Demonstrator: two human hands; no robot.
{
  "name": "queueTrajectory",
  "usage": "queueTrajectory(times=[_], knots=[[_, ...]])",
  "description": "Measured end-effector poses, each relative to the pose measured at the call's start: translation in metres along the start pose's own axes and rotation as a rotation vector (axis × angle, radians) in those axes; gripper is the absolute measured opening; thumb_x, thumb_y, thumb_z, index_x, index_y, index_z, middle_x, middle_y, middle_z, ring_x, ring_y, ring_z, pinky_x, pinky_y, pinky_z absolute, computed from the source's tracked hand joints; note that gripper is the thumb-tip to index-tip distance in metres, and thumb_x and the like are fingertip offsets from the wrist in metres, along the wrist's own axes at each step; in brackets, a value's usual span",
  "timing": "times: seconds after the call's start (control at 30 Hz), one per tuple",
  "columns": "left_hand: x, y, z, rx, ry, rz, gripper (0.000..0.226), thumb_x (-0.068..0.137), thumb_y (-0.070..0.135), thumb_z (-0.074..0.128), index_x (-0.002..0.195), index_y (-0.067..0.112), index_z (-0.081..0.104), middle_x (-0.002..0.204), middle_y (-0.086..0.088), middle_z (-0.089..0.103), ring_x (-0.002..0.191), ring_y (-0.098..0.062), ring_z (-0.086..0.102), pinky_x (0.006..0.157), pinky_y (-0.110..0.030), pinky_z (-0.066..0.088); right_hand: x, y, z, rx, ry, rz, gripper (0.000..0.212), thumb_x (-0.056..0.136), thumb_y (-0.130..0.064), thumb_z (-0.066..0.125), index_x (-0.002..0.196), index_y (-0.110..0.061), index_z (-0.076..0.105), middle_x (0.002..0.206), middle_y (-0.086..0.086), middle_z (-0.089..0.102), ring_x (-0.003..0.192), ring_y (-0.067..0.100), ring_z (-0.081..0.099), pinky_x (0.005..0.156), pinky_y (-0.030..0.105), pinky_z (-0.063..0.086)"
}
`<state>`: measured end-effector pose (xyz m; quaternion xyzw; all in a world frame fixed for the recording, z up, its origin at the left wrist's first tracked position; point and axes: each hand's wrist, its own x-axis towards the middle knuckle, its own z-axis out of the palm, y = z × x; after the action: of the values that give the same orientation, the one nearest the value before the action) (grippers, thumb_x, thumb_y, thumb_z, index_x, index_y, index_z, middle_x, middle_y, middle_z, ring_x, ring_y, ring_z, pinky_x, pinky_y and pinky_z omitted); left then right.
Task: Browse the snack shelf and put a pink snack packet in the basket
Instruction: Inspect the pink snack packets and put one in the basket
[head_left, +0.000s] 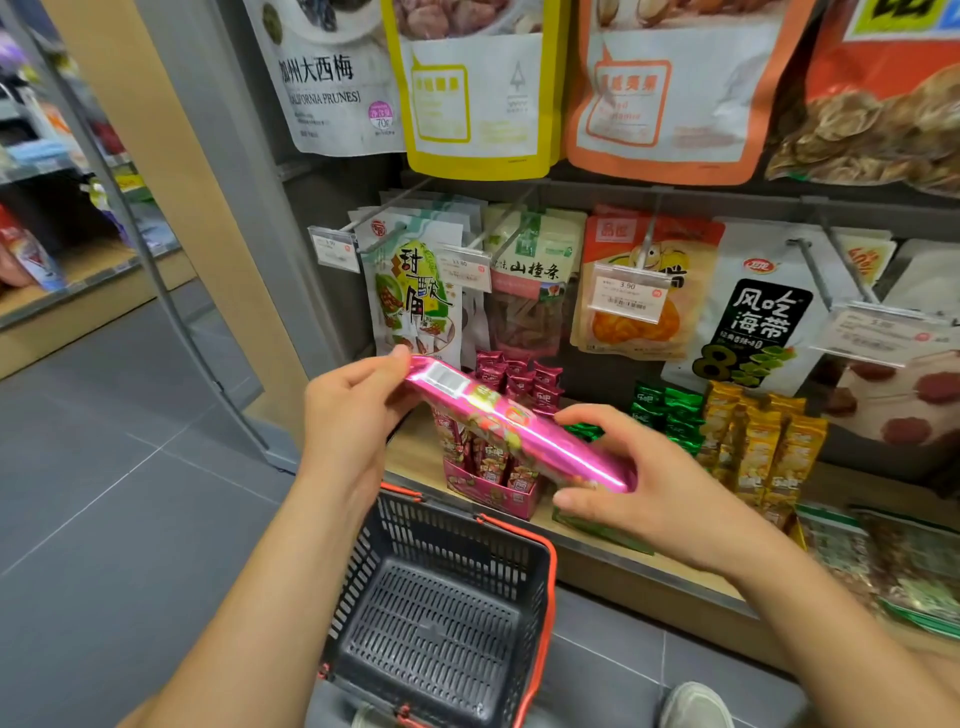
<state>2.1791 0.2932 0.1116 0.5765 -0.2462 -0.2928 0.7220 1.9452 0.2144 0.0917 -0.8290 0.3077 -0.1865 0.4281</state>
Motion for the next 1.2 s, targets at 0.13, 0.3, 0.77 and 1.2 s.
queueTrajectory(times=[0.13,0.3,0.77,1.2], knots=[[0.008,-0.001,-0.009,-0.083,0.119,-0.095,0.031,0.091,0.014,0.065,0.062,0.014,0.077,0.077,-0.006,0.076,0.078,-0.013,0.072,0.065,-0.023,0.057,-0.003,-0.004,-0.015,0.289,0.187,-0.043,0.047,0.065,-0.046,0.079,0.110,-0.046,0.066,0.107,-0.018,0.069,0.097,0.007,0.067,0.077,0.025,0.056],[0.015,-0.007,-0.011,-0.127,0.201,-0.163,0.016,0.090,0.013,0.067,0.075,0.009,0.072,0.077,-0.006,0.076,0.077,-0.015,0.073,0.062,-0.027,0.059,-0.003,-0.009,-0.004,0.594,0.297,-0.097,0.038,0.072,-0.035,0.072,0.110,-0.035,0.073,0.105,-0.007,0.075,0.095,0.016,0.072,0.073,0.025,0.059],[0.020,-0.018,-0.014,-0.163,0.244,-0.314,0.010,0.085,0.015,0.072,0.088,0.007,0.066,0.076,-0.007,0.075,0.071,-0.017,0.074,0.054,-0.027,0.057,-0.003,-0.018,-0.003,0.824,0.466,-0.079,0.018,0.068,-0.011,0.071,0.085,-0.007,0.077,0.098,0.014,0.075,0.089,0.032,0.073,0.067,0.032,0.060],[0.015,-0.019,-0.016,-0.003,-0.004,-0.286,0.023,0.083,0.036,0.068,0.100,0.023,0.075,0.084,-0.002,0.075,0.071,-0.009,0.069,0.063,-0.024,0.058,0.000,-0.016,-0.009,0.872,0.536,0.029,0.015,0.079,-0.008,0.066,0.085,-0.016,0.076,0.087,0.010,0.076,0.078,0.025,0.074,0.060,0.023,0.058]])
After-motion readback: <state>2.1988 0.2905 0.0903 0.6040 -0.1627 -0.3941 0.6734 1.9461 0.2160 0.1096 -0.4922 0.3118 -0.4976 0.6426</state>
